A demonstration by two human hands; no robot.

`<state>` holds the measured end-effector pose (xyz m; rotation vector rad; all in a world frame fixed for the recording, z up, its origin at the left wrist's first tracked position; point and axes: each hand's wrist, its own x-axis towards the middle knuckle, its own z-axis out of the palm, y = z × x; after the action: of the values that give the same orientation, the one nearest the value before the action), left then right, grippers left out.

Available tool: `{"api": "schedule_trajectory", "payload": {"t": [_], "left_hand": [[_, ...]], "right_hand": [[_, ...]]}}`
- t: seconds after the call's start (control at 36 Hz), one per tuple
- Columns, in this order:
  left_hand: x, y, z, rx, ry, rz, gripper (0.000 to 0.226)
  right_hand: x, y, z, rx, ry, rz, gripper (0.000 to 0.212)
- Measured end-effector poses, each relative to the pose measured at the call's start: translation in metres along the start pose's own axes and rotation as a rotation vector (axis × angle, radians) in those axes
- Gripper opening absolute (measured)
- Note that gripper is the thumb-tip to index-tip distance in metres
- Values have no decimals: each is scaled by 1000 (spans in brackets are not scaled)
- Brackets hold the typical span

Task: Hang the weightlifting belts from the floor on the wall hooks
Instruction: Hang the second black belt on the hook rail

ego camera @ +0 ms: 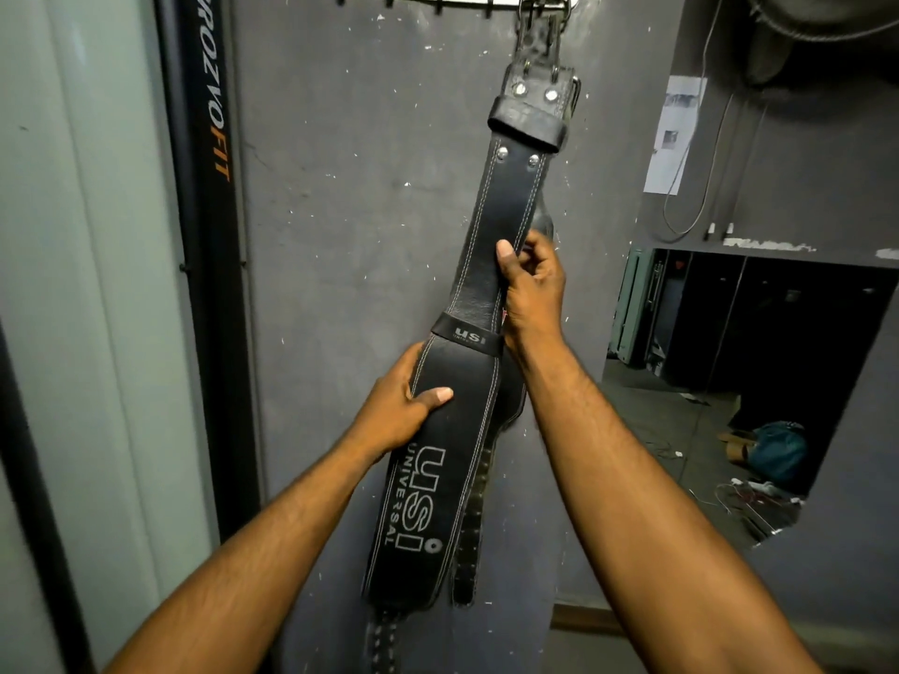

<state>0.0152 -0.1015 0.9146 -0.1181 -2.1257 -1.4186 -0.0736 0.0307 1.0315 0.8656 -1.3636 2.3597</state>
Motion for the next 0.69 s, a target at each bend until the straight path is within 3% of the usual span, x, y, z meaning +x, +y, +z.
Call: {"api": "schedule_trajectory", "payload": {"t": [0.06,0.19,0.39,0.47,0.58,0.69], "left_hand": [[-2,-2,0,2,-1,-12,49],[-15,-17,-5,-52,-212,-137,56],[-18,-22,3,102,-21,-99,35],[-24,-24,5,83,-51,-129,31],[-26,-26,3,157,-228,-264,43],[-22,-22,-5,177,-229,-315,51]], "right_hand": [[1,3,1,24,22,13,27],[11,7,-2,80,43,27,20],[26,15,-10,152,106,38,32],[33,17,-14,191,100,41,42],[32,22,-17,175,74,76,41],[25,34,-21,194,48,115,47]]}}
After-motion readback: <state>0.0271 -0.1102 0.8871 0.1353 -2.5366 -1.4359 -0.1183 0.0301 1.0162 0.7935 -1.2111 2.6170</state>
